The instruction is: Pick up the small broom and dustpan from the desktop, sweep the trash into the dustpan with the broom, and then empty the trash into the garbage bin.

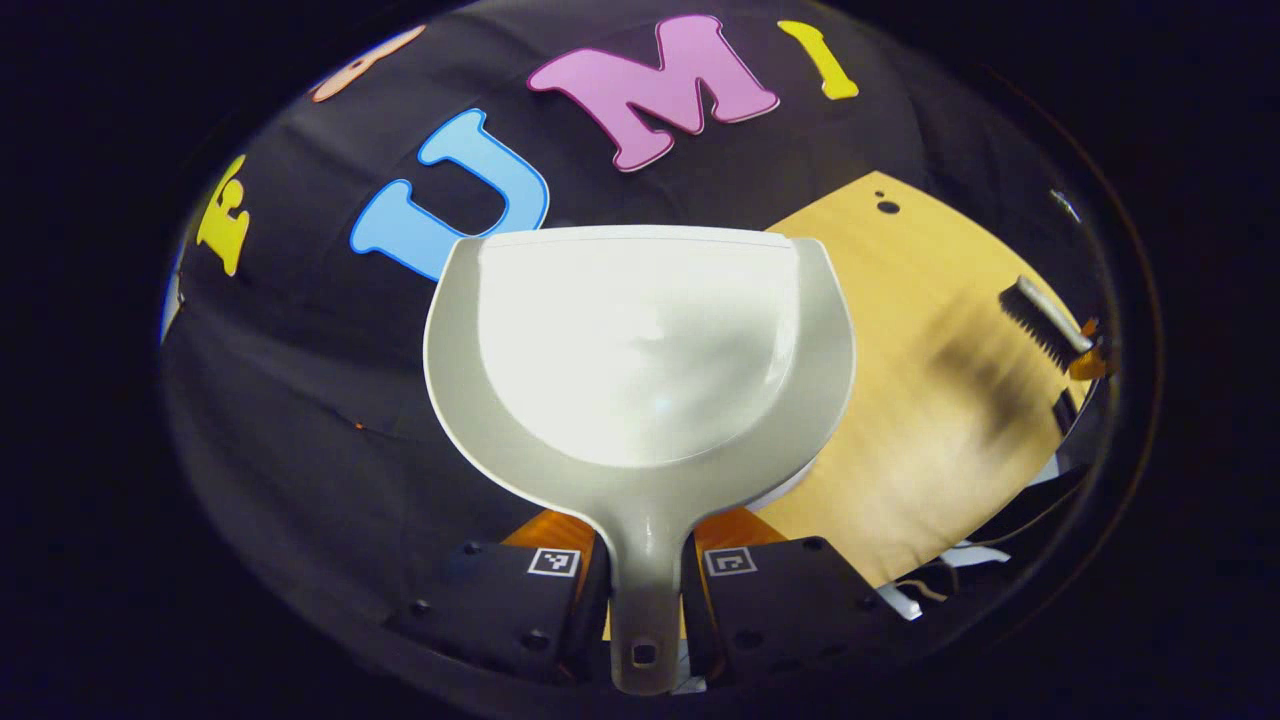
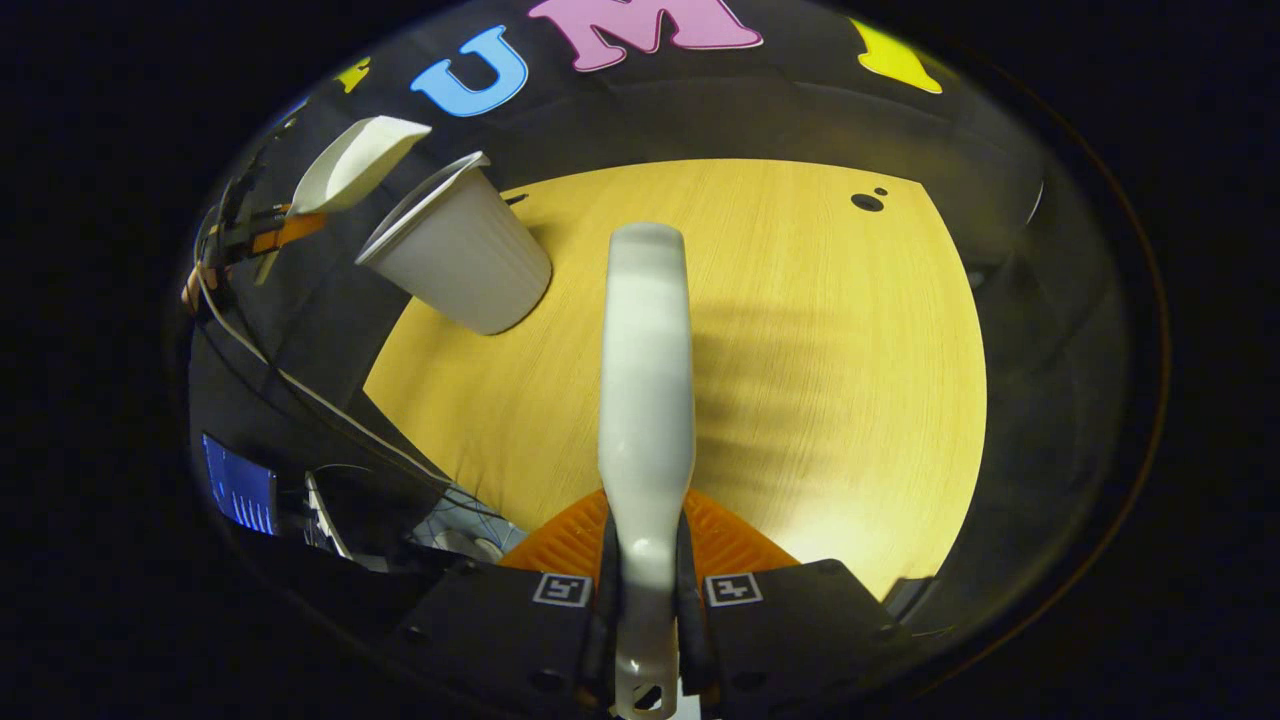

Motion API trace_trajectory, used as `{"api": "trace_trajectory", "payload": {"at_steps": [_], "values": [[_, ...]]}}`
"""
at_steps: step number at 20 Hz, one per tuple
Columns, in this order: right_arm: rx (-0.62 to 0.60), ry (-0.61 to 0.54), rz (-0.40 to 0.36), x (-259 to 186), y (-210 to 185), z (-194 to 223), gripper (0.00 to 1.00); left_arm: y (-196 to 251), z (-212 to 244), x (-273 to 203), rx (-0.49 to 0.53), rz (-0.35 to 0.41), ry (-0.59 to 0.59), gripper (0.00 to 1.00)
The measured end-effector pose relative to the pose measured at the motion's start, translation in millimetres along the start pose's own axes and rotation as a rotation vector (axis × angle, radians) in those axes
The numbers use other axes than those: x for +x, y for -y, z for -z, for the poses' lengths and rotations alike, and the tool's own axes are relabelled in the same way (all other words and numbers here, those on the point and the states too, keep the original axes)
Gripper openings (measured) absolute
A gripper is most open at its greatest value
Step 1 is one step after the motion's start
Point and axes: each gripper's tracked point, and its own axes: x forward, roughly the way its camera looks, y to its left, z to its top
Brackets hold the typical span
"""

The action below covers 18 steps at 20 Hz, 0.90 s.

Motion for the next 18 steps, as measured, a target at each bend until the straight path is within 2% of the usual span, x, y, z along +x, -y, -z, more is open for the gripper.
{"api": "trace_trajectory", "payload": {"at_steps": [3,7,8,9,12,13,14,17,18], "values": [[0.028,-0.029,0.055,3.4,11.1,15.9,0.27,87.3,-15.0,-10.4,-0.096,0.155,0.091,0.28],[0.09,-0.04,0.089,10.9,21.2,27.2,0.27,166.5,-21.9,-12.8,-0.109,0.266,0.114,0.29],[0.107,-0.048,0.099,14.4,25.0,31.6,0.22,184.7,-18.7,-10.7,-0.102,0.295,0.105,0.29],[0.125,-0.049,0.107,18.6,28.1,34.0,0.27,201.6,-14.6,-8.6,-0.093,0.32,0.093,0.29],[0.18,-0.068,0.13,31.1,31.7,39.4,0.27,246.6,5.0,4.4,-0.075,0.387,0.045,0.29],[0.183,-0.072,0.139,37.3,32.5,39.1,0.23,261.5,15.4,11.7,-0.091,0.414,0.02,0.29],[0.184,-0.075,0.152,42.6,33.0,39.9,0.27,274.9,26.9,20.3,-0.108,0.437,-0.007,0.29],[0.199,-0.102,0.176,72.0,32.1,46.5,0.27,302.6,66.3,50.6,-0.198,0.472,-0.149,0.29],[0.206,-0.124,0.181,83.0,30.9,48.1,0.23,314.1,80.6,66.9,-0.237,0.485,-0.202,0.29]]}}
